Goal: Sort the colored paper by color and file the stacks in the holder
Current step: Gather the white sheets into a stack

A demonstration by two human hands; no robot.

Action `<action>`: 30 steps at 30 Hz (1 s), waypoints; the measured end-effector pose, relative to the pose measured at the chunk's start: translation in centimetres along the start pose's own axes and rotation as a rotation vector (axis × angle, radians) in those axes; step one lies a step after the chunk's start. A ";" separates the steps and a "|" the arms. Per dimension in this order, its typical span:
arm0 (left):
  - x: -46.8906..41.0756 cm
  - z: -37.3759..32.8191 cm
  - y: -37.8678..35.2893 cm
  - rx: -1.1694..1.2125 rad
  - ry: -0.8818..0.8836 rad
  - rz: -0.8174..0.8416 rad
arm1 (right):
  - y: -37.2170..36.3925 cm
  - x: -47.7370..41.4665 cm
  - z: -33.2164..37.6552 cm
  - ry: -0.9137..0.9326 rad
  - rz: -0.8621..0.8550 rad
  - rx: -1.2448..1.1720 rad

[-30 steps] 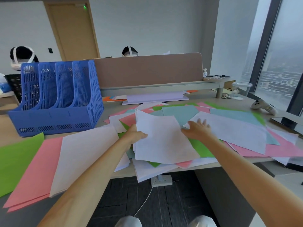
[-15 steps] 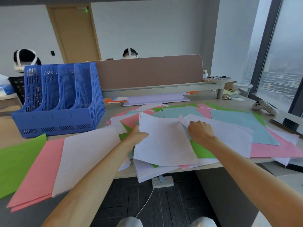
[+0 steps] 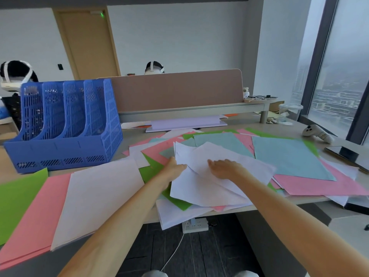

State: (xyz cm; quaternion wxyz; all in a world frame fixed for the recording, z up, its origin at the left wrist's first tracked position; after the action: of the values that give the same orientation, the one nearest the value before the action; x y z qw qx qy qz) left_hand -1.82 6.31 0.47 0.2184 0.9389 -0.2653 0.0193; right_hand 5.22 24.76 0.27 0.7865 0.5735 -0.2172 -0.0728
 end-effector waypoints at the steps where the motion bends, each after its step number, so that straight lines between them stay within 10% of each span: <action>1: 0.0 0.0 -0.2 0.014 -0.004 0.003 | 0.6 1.5 1.2 0.021 -0.049 0.042; 10: 0.6 -1.7 0.5 0.129 -0.216 -0.049 | 3.9 4.1 2.4 0.048 -0.301 0.030; 18: 6.9 -9.7 7.0 0.254 -0.656 -0.327 | 7.7 3.5 0.2 0.348 -0.372 -1.257; 23: 8.8 -13.3 9.5 0.192 -0.738 -0.454 | 12.6 7.2 1.6 0.560 -0.702 -1.300; 30: 7.2 -9.7 8.6 0.157 -0.580 -0.422 | 9.7 7.7 1.6 0.515 -0.737 -1.099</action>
State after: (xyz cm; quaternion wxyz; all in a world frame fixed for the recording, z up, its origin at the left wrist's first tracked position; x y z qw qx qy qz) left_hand 0.78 0.32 13.80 0.0608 0.9533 -0.1144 -0.2729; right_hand 10.18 23.79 11.67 0.9125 0.1288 0.2521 -0.2953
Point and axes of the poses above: each hand's wrist, its own x-axis away from the middle knuckle, its own y-axis out of the back of the hand, z = x × y, the point moved 8 cm from there along -x, towards the middle knuckle, and after that the axes turned 6 degrees about z, right-handed, at the moved point
